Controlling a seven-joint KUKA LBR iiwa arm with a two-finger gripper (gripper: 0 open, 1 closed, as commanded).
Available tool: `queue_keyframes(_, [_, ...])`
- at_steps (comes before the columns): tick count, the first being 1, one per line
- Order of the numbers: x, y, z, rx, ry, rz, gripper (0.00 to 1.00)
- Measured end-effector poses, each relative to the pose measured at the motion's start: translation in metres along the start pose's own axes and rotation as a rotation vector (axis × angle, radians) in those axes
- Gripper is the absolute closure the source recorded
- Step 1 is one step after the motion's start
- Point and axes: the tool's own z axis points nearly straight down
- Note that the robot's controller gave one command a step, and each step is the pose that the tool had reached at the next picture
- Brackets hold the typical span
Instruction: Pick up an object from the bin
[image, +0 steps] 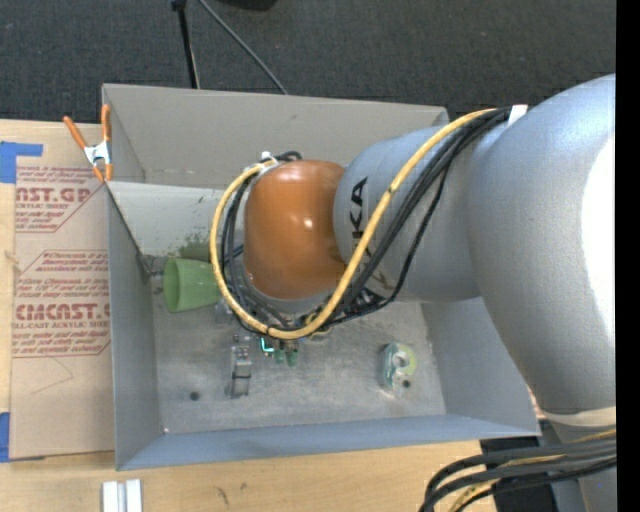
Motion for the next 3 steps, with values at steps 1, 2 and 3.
queue_keyframes(1, [0.006,-0.045,0.005,0.001,-0.005,0.101,0.0])
queue_keyframes(2, [-0.06,-0.071,0.045,0.001,-0.01,0.081,0.0])
queue_keyframes(3, [-0.057,-0.092,0.079,-0.002,-0.006,0.28,0.0])
